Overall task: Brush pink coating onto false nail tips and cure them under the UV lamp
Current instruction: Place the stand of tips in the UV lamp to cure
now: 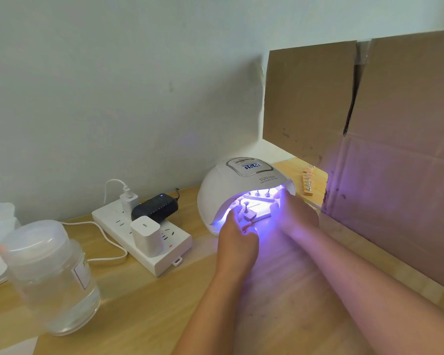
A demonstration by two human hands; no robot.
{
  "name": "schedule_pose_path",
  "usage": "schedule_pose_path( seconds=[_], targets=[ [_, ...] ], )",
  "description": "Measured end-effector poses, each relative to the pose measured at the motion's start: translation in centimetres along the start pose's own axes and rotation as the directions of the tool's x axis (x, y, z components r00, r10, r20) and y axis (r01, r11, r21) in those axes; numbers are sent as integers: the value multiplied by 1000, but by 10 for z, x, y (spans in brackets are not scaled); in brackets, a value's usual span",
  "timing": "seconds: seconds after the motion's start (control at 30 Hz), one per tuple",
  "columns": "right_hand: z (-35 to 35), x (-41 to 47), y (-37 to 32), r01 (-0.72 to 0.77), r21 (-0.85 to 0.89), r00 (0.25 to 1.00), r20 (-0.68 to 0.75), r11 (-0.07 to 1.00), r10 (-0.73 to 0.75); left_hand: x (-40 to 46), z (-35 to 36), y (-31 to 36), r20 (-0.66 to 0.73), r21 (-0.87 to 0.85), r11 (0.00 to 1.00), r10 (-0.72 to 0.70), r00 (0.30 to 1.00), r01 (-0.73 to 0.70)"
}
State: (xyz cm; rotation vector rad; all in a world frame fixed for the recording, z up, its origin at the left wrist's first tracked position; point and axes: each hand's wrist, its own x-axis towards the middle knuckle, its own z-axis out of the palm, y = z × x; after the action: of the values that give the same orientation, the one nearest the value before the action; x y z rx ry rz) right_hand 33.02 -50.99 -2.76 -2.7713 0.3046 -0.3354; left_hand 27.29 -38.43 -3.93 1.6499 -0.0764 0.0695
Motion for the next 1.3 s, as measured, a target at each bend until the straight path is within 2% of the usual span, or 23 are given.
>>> schedule_pose_path(
  seconds=[0.07, 0.17, 0.27, 0.37, 0.5, 0.7, 0.83, 0.97, 1.3],
  targets=[
    [4, -9, 4, 57, 83, 997, -63, 995, -52, 0, 0, 0, -14, -9, 1000, -1, 1000, 1],
    [2, -13, 5, 26, 213, 996, -89, 977, -8, 0, 0, 0, -25, -8, 1000, 7, 1000, -7],
    [-1, -2, 1, -6, 126, 1000, 6, 992, 5, 0, -1, 1, -15, 2, 1000, 9, 1000, -9],
    [1, 6, -2, -17, 122, 1000, 1, 992, 17, 0, 0, 1, 5, 13, 1000, 17, 1000, -17],
    [-2, -3, 9, -4, 214, 996, -85, 977, 22, 3, -1, -2, 30, 99, 994, 37, 999, -40],
    [-21, -42, 43, 66, 292, 980, -199, 954, -7, 7, 0, -4, 77, 131, 991, 8, 997, -18],
    [-33, -71, 69, 85, 361, 952, -306, 928, 31, 7, 1, -6, 101, 217, 976, -4, 995, -19],
    [-36, -83, 82, 55, 304, 927, -369, 951, 65, 6, 2, -6, 86, 210, 977, 16, 996, -34],
    [-25, -65, 58, -123, -9, 959, -257, 992, 117, 5, -1, -2, 83, 149, 988, 33, 996, -46]
  ],
)
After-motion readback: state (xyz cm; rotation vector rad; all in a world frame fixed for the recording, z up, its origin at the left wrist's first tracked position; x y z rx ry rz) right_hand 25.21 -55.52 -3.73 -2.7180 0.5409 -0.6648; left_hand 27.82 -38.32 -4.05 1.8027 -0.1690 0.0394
